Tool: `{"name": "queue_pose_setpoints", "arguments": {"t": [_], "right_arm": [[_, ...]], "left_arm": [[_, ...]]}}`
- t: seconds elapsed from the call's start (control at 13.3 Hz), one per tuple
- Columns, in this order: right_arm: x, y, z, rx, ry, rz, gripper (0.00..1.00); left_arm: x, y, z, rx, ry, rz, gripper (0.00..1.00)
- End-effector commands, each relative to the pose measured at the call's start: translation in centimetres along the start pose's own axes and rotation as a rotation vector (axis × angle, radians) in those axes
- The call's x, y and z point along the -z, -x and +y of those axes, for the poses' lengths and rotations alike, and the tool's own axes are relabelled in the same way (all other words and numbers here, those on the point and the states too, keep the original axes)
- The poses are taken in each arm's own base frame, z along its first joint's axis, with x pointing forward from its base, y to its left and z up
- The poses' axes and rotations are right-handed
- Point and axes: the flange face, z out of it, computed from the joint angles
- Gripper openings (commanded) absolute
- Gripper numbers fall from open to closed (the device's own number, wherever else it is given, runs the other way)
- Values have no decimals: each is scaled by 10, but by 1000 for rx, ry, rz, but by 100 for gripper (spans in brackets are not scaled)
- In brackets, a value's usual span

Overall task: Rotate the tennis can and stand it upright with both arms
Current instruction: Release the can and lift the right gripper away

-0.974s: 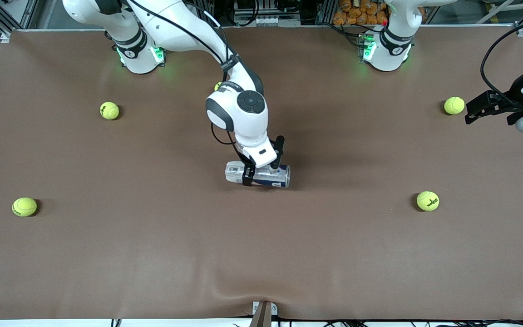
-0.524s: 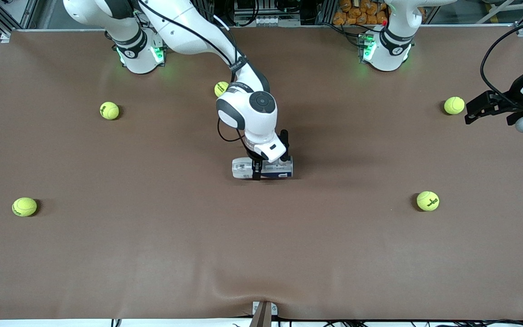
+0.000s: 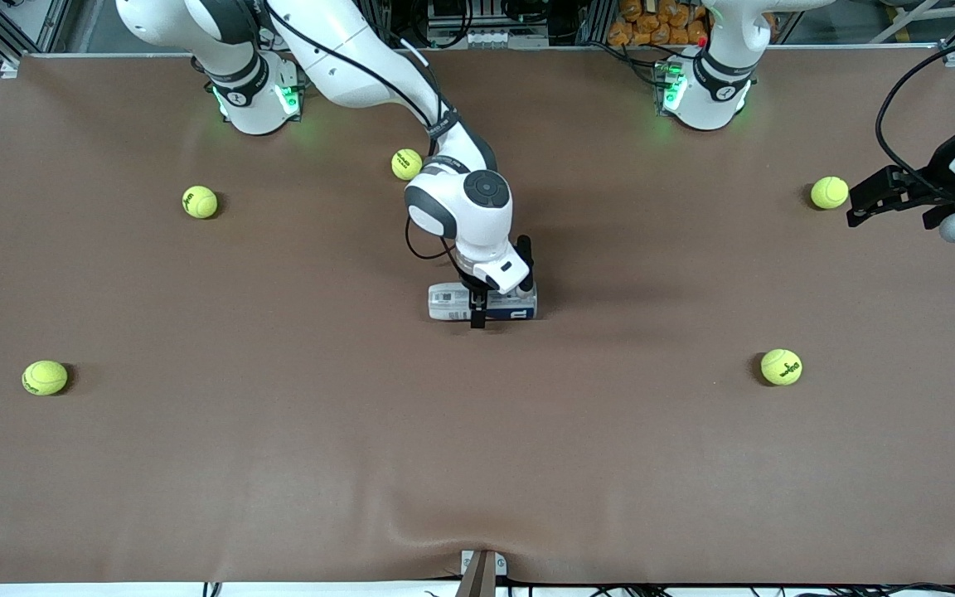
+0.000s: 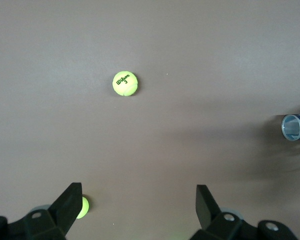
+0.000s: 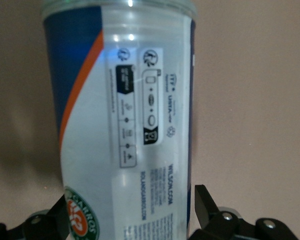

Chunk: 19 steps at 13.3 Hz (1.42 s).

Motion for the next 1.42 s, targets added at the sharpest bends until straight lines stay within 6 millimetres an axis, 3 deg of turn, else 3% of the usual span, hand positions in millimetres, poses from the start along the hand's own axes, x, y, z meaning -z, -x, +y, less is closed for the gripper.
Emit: {"name": "queue_pose_setpoints", "arguments": {"t": [0.0,0.37,0.52,0.75,0.97,1.2,1.35], "right_arm": [[19,-3,8,20,16,-7,100],[95,1,11,6,-34,-67,100],[139,28,34,-43,-60,-97,100],[208,103,84,-204,-139,-96,100],[252,194,135,-352,-167,-132,100],[272,298,201,-543,-146,-132,100],[268,357,221,-636,-146,-146,100]], "left_arm": [[3,1,4,-22,-3,-3,100],[-3,1,8,-26,-29,-40,100],[-4,2,8,-29,-12,-43,100],[-21,-6,-6,31,211,-85,100],[-39,-9,5,28,291,-126,100],[-58,-12,11,32,353,-160,100],[-68,-14,23,15,358,-171,100]]}}
